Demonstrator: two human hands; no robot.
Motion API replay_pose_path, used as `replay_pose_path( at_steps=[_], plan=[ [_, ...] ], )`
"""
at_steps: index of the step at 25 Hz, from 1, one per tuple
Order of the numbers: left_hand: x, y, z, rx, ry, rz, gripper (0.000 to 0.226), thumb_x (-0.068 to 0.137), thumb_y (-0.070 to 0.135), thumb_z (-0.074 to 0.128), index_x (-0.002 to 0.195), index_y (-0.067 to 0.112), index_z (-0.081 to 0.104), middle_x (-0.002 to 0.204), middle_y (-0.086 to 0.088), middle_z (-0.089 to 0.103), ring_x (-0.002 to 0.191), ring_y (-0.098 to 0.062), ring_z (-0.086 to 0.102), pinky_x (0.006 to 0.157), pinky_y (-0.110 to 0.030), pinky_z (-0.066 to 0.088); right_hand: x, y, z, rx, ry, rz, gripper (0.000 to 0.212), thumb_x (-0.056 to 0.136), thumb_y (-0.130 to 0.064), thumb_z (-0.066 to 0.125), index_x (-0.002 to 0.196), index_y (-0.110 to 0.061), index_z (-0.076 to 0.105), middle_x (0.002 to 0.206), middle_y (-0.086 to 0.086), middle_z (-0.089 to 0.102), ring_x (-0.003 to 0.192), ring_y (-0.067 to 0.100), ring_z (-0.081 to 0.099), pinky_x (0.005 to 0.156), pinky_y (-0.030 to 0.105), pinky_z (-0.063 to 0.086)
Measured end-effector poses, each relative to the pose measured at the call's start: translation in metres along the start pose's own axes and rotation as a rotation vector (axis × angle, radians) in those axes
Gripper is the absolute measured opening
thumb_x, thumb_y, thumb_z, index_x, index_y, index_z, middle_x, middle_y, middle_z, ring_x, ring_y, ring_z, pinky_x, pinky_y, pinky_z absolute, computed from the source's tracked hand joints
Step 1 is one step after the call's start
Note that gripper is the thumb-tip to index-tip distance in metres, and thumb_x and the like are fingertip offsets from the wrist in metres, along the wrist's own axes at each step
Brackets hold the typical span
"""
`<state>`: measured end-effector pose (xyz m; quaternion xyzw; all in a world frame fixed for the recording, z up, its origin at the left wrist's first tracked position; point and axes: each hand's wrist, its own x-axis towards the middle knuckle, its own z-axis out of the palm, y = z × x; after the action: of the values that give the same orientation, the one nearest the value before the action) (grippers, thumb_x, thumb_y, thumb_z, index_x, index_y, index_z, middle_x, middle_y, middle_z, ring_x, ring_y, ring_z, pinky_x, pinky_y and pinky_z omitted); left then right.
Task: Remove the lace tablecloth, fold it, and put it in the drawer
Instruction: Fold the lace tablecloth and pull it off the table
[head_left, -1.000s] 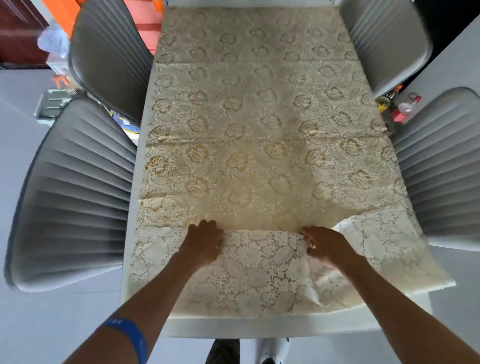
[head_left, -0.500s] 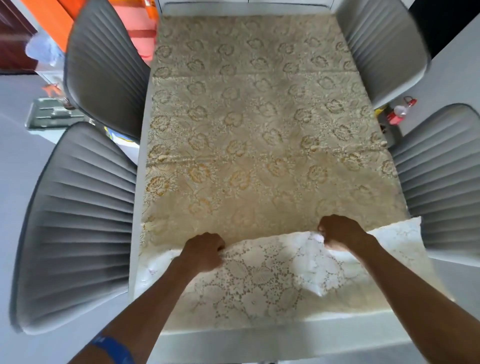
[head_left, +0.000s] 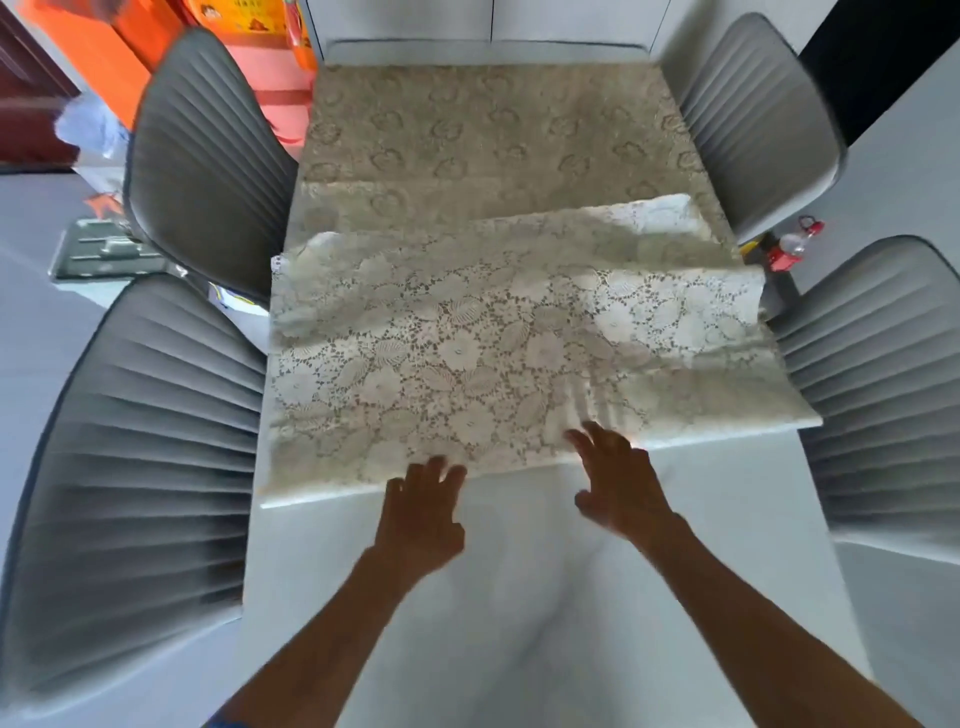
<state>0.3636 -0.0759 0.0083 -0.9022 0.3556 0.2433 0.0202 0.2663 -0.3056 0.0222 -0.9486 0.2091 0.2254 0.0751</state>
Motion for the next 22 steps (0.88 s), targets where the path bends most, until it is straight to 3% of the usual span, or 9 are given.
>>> replay_pose_path(
  at_steps=[2, 4, 6, 8, 11, 14, 16, 18, 22],
  plan=[
    [0.002, -0.004, 0.031, 0.025, 0.026, -0.064, 0.075, 0.082, 0.018, 0.055, 0.151, 0.019, 0.027, 0.157, -0.01, 0.027, 0.137, -0.031, 0.034, 0.106, -0.044, 0.036, -0.009, 0.008, 0.039, -0.073, 0.006, 0.072, 0.084, 0.081, -0.016, 0.059, 0.154, -0.023, 0.019, 0.163, 0.005, 0.017, 0.145, 0.028, 0.027, 0.108, 0.043, 0.035],
    [0.02, -0.008, 0.037, 0.07, 0.211, -0.03, 0.067, 0.068, 0.006, 0.068, 0.134, 0.01, 0.055, 0.136, -0.018, 0.055, 0.114, -0.037, 0.057, 0.085, -0.045, 0.053, 0.005, 0.012, 0.05, -0.133, 0.161, 0.112, 0.075, 0.074, -0.007, 0.065, 0.146, -0.015, 0.043, 0.15, 0.014, 0.044, 0.13, 0.035, 0.048, 0.098, 0.047, 0.044],
    [0.039, -0.01, 0.038, 0.162, 0.348, 0.042, 0.049, 0.053, 0.002, 0.079, 0.101, 0.007, 0.072, 0.099, -0.015, 0.07, 0.08, -0.032, 0.067, 0.053, -0.036, 0.055, 0.027, 0.013, 0.048, -0.276, 0.327, 0.086, 0.046, 0.068, -0.001, 0.067, 0.114, -0.008, 0.069, 0.111, 0.015, 0.068, 0.099, 0.038, 0.065, 0.085, 0.048, 0.051],
    [0.046, -0.009, 0.032, 0.146, 0.348, 0.078, 0.037, 0.054, 0.002, 0.081, 0.089, 0.009, 0.072, 0.084, -0.009, 0.068, 0.068, -0.027, 0.065, 0.045, -0.032, 0.051, 0.036, 0.016, 0.041, -0.294, 0.371, 0.049, 0.022, 0.065, 0.001, 0.071, 0.086, -0.005, 0.071, 0.083, 0.014, 0.069, 0.081, 0.036, 0.066, 0.08, 0.048, 0.052],
    [0.019, 0.003, 0.032, 0.005, 0.247, 0.103, 0.031, 0.064, 0.008, 0.077, 0.094, 0.013, 0.072, 0.088, -0.004, 0.068, 0.078, -0.023, 0.067, 0.058, -0.029, 0.054, 0.012, 0.016, 0.031, -0.274, 0.15, 0.036, 0.012, 0.075, -0.008, 0.069, 0.087, -0.01, 0.07, 0.083, 0.009, 0.071, 0.087, 0.032, 0.066, 0.093, 0.047, 0.044],
    [-0.052, 0.032, 0.06, -0.041, 0.089, 0.129, 0.031, 0.075, 0.014, 0.071, 0.105, 0.017, 0.068, 0.102, -0.002, 0.068, 0.094, -0.022, 0.065, 0.077, -0.029, 0.053, -0.052, 0.024, 0.057, -0.254, 0.058, -0.031, 0.029, 0.052, -0.012, 0.086, 0.076, -0.007, 0.07, 0.069, 0.011, 0.07, 0.068, 0.032, 0.068, 0.082, 0.053, 0.052],
    [-0.105, 0.057, 0.09, -0.127, -0.088, 0.065, 0.032, 0.088, 0.009, 0.052, 0.117, 0.018, 0.059, 0.121, -0.004, 0.061, 0.114, -0.026, 0.056, 0.095, -0.035, 0.044, -0.101, 0.031, 0.082, -0.259, -0.132, -0.051, 0.035, 0.073, -0.018, 0.072, 0.106, -0.013, 0.067, 0.1, 0.007, 0.073, 0.093, 0.029, 0.07, 0.095, 0.051, 0.046],
    [-0.142, 0.078, 0.111, -0.197, -0.232, 0.001, 0.034, 0.086, 0.005, 0.051, 0.115, 0.019, 0.061, 0.125, -0.002, 0.059, 0.12, -0.025, 0.053, 0.099, -0.036, 0.042, -0.133, 0.045, 0.102, -0.265, -0.273, -0.054, 0.044, 0.09, -0.025, 0.046, 0.134, -0.024, 0.048, 0.13, -0.004, 0.061, 0.121, 0.018, 0.058, 0.105, 0.042, 0.037],
    [-0.174, 0.076, 0.1, -0.445, -0.235, -0.127, 0.046, 0.079, 0.023, 0.057, 0.125, 0.028, 0.057, 0.133, 0.004, 0.057, 0.123, -0.018, 0.051, 0.106, -0.033, 0.042, -0.131, 0.027, 0.068, -0.136, -0.377, -0.127, 0.036, 0.085, -0.024, 0.046, 0.12, -0.027, 0.053, 0.112, -0.009, 0.06, 0.112, 0.017, 0.059, 0.098, 0.037, 0.039]
  ],
)
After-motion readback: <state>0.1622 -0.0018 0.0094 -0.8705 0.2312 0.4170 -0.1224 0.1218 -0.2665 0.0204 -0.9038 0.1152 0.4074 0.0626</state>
